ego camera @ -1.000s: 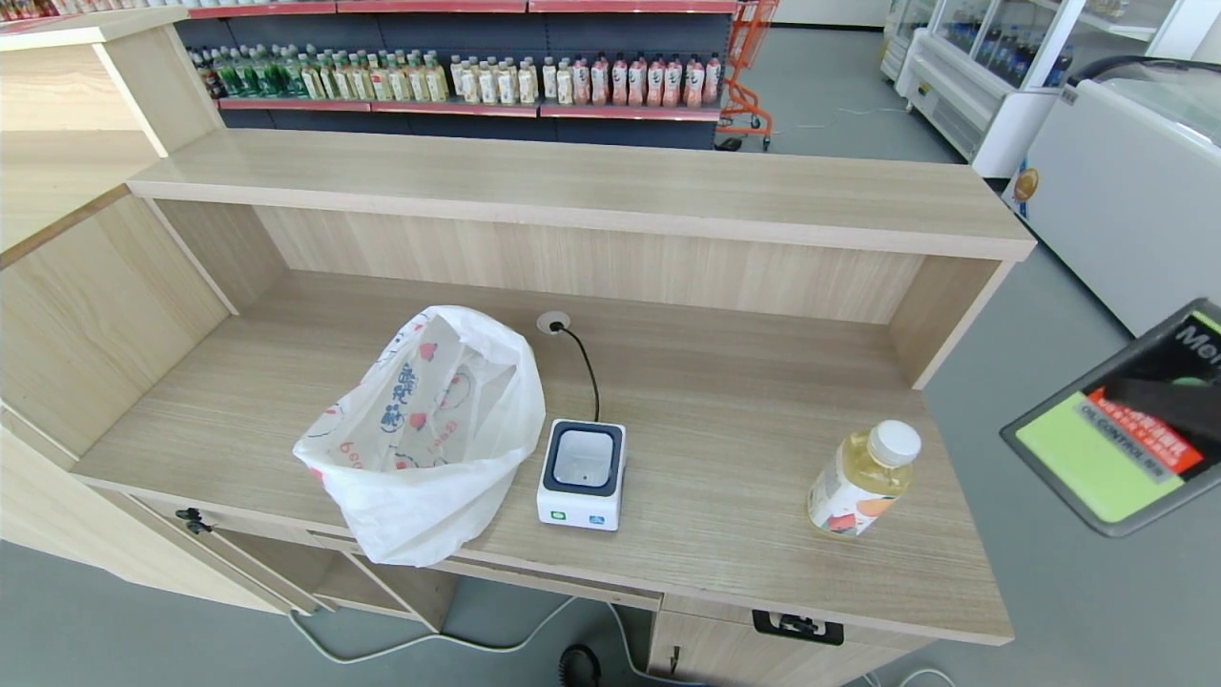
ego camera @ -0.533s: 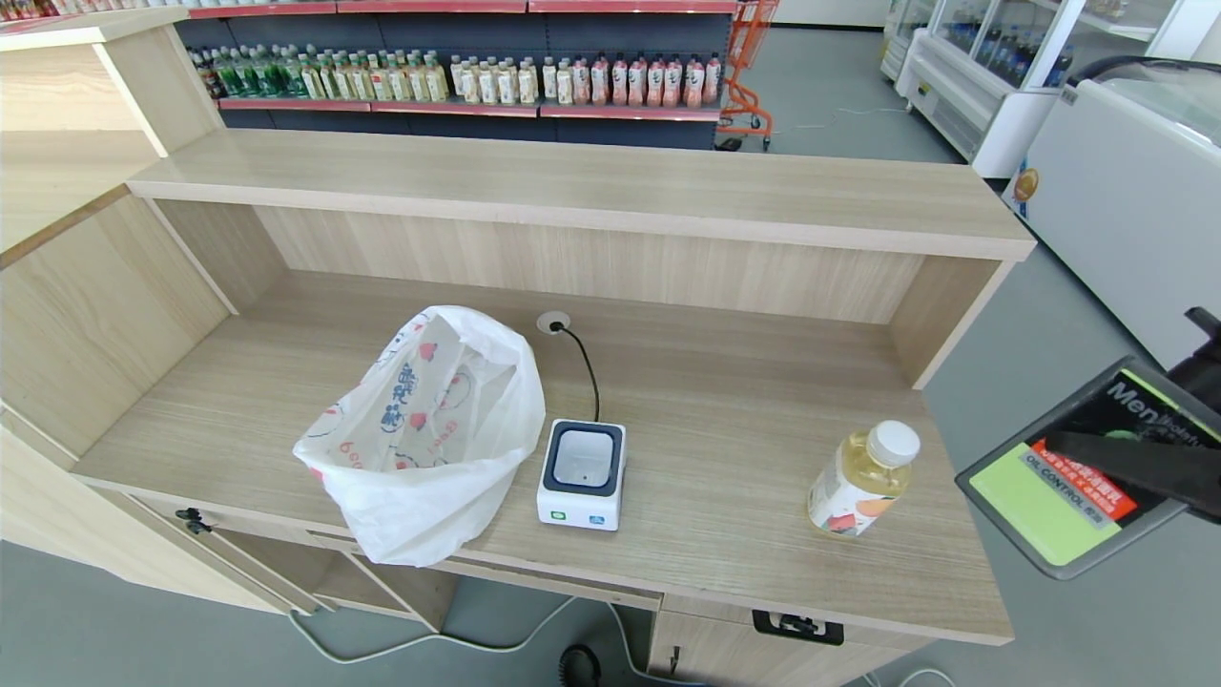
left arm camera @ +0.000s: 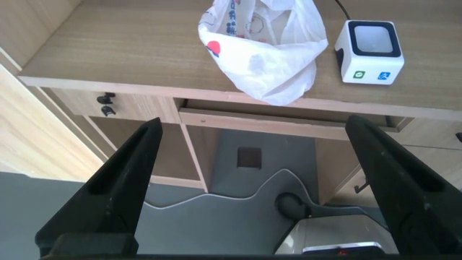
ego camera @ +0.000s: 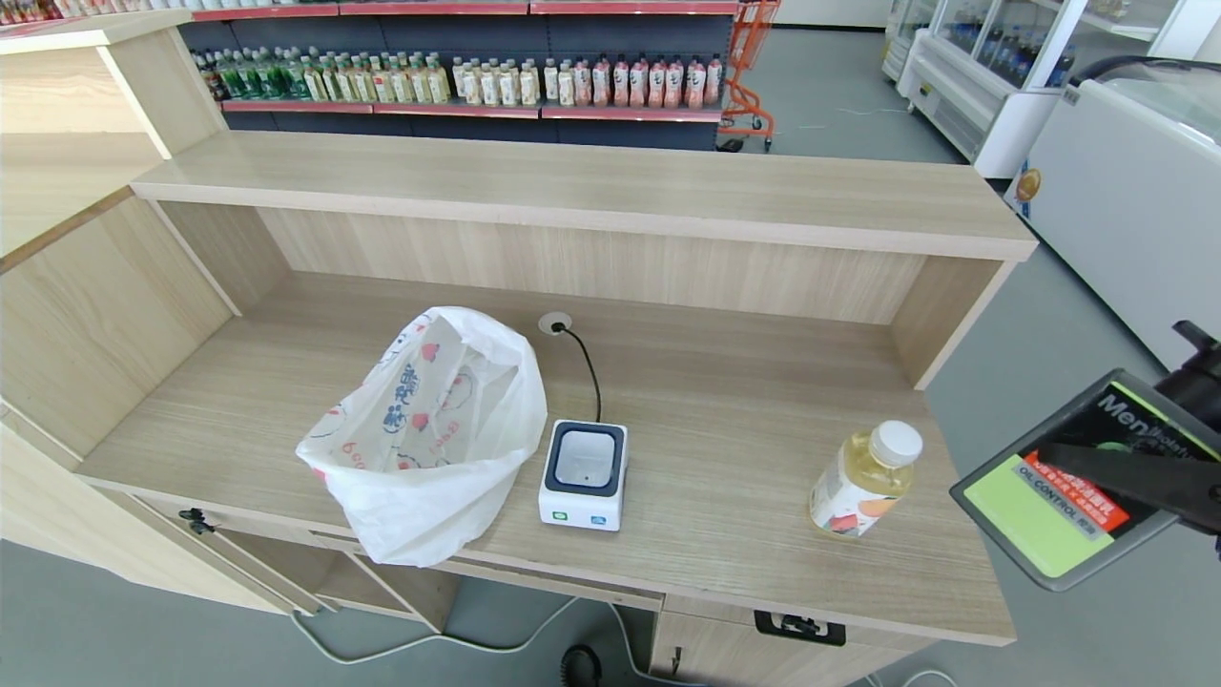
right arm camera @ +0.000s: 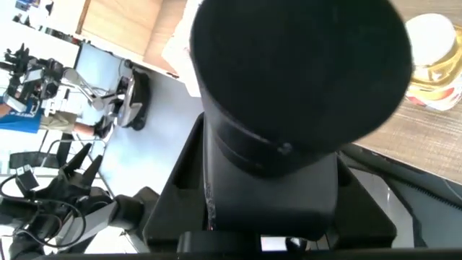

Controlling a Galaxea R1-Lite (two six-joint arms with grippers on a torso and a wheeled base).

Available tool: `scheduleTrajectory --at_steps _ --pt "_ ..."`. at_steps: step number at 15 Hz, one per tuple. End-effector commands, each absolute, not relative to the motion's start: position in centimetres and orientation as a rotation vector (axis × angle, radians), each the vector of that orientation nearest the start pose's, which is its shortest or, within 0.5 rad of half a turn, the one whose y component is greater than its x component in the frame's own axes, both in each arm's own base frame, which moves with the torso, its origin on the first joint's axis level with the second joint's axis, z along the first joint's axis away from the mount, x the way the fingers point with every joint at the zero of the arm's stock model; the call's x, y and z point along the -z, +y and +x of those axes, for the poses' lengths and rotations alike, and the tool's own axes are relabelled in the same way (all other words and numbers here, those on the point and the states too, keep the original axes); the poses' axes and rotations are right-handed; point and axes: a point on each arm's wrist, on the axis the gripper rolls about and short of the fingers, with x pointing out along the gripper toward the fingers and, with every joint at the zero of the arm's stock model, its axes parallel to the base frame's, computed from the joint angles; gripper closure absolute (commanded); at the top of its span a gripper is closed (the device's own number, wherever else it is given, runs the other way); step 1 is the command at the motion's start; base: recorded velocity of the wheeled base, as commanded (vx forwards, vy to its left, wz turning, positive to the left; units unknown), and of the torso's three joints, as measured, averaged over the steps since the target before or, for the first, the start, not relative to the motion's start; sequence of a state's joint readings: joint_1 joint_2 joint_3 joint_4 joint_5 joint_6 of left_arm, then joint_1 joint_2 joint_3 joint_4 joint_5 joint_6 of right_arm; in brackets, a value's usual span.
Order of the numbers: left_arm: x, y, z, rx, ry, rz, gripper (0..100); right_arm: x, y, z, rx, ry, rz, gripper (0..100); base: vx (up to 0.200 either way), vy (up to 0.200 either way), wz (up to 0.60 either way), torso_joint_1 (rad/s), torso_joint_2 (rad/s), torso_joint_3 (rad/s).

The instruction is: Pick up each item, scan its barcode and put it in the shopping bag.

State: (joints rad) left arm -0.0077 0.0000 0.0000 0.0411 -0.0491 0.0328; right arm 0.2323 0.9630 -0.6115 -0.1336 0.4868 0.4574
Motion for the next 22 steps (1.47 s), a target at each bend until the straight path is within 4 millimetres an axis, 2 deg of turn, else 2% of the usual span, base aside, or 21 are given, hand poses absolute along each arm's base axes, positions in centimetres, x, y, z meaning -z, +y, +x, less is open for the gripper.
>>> scheduleTrajectory --at_steps 1,3,6,8,10,13,20,22 --pt "-7.1 -0.1 -2.3 0.059 0.042 0.031 0 -23.5 3.9 11.1 -0.666 0.389 0.462 100 0.000 0.200 0.00 -0.012 0.00 0.007" --pt "-7.1 -0.1 -2.3 0.059 0.042 0.030 0 -23.5 3.9 11.1 -0.670 0.392 0.461 100 0.000 0.200 0.00 0.007 0.00 0.002" --pt "-7.1 -0.1 -2.3 0.059 0.042 0.031 0 -23.4 4.2 12.5 -0.655 0.385 0.459 100 0.000 0.200 0.00 0.002 0.00 0.004" --pt "-7.1 -0.1 -2.3 0.059 0.042 0.031 0 -23.0 4.3 14.5 -0.610 0.376 0.457 100 0.000 0.200 0.00 0.000 0.00 0.002" --pt "-7.1 -0.1 -2.3 0.059 0.042 0.031 0 -22.1 4.7 18.0 -0.457 0.345 0.447 100 0.000 0.200 0.00 0.005 0.00 0.000" --pt "-7.1 -0.1 -2.3 0.059 0.042 0.031 0 -20.3 5.3 20.7 -0.381 0.395 0.441 100 0.000 0.200 0.00 0.007 0.00 0.004" --pt "-7.1 -0.1 -2.3 0.059 0.042 0.031 0 -17.1 6.3 25.3 -0.319 0.426 0.432 100 0.000 0.000 0.00 0.000 0.00 0.000" --pt "-7.1 -0.1 -2.3 0.059 0.042 0.031 0 -16.7 6.9 25.2 -0.340 0.446 0.429 100 0.000 0.000 0.00 0.000 0.00 0.000"
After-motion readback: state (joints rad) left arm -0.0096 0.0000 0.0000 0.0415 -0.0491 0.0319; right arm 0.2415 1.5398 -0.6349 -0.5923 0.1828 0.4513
